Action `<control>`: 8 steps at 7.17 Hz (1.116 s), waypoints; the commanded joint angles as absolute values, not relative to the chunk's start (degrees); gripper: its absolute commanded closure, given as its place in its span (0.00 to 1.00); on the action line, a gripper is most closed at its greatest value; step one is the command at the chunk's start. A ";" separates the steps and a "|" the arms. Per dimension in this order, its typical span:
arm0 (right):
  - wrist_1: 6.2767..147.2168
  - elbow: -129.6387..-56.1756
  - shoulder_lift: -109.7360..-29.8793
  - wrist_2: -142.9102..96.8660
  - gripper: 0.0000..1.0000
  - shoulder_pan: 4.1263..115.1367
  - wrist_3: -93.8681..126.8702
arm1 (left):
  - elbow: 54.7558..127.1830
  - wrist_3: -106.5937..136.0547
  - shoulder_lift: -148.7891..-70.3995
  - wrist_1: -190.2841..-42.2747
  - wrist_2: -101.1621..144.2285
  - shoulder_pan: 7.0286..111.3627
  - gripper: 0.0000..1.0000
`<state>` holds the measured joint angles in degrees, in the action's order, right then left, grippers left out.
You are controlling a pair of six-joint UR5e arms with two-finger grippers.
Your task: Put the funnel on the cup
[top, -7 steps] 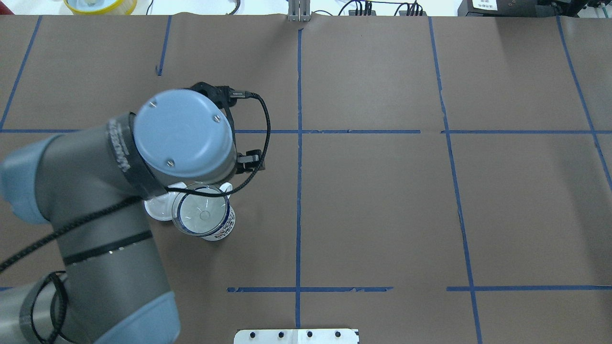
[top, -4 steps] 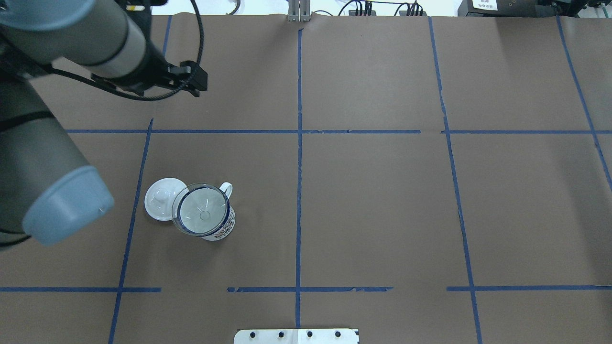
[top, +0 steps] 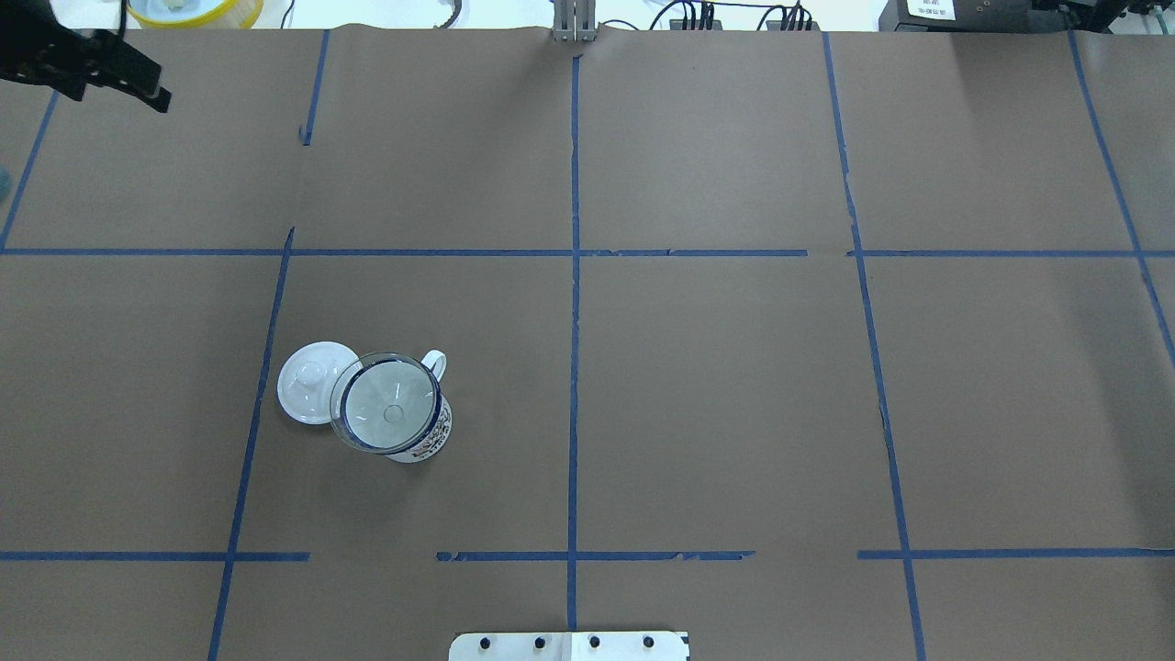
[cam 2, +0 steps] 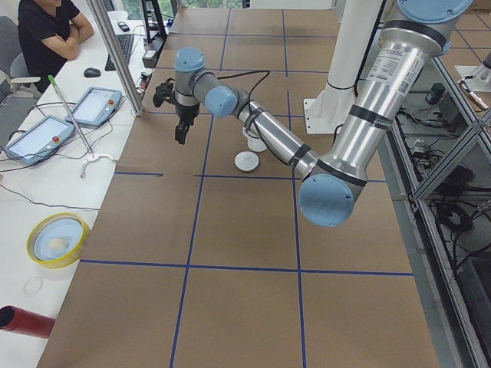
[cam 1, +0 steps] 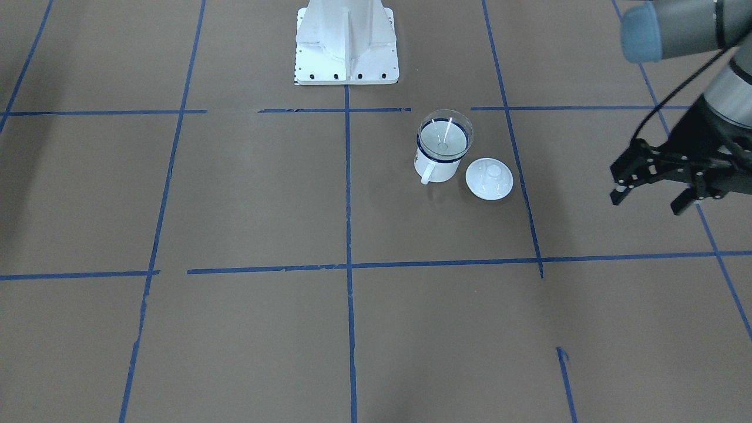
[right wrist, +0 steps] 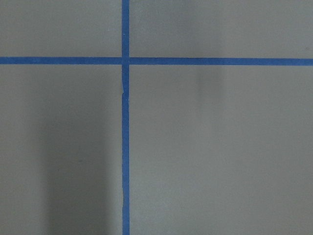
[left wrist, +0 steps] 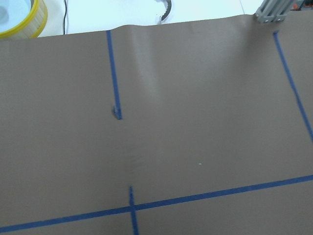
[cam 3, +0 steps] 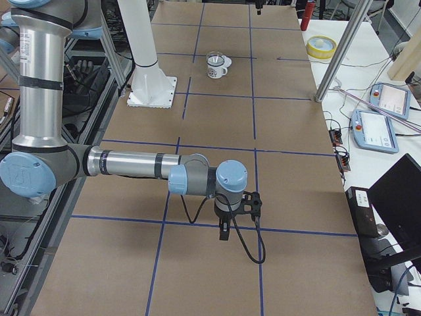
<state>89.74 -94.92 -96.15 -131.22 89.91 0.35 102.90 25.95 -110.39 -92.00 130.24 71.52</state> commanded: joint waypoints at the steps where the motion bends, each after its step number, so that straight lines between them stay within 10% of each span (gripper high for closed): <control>1: 89.74 -94.83 -96.15 -131.22 0.00 89.91 0.35 | 98.20 9.24 -101.73 -92.73 133.33 80.72 0.00; 8: 89.74 -94.92 -96.15 -131.22 0.00 89.91 0.35 | 91.32 -7.73 -88.07 -92.81 133.33 90.26 0.00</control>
<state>89.74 -94.86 -96.15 -131.22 89.91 0.35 91.38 -7.69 -88.86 -92.91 133.24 90.12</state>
